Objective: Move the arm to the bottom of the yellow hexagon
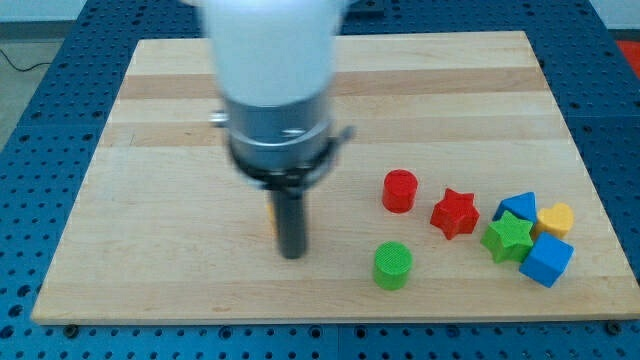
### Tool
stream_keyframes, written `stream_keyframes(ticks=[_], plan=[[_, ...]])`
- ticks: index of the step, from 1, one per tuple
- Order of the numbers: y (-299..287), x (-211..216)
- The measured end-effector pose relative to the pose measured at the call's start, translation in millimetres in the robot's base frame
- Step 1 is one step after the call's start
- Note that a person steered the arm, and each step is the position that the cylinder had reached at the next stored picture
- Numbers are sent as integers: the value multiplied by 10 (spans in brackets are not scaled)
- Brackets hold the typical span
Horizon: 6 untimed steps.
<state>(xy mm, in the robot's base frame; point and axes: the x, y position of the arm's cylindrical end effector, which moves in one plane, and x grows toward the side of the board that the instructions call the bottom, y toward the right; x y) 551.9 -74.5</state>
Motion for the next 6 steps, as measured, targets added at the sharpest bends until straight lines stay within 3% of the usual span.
stream_keyframes(ticks=[1, 2, 3, 4, 5, 6], plan=[[-736, -398], [-907, -455], [-706, -78], [-149, 30], [136, -98], [-57, -627]])
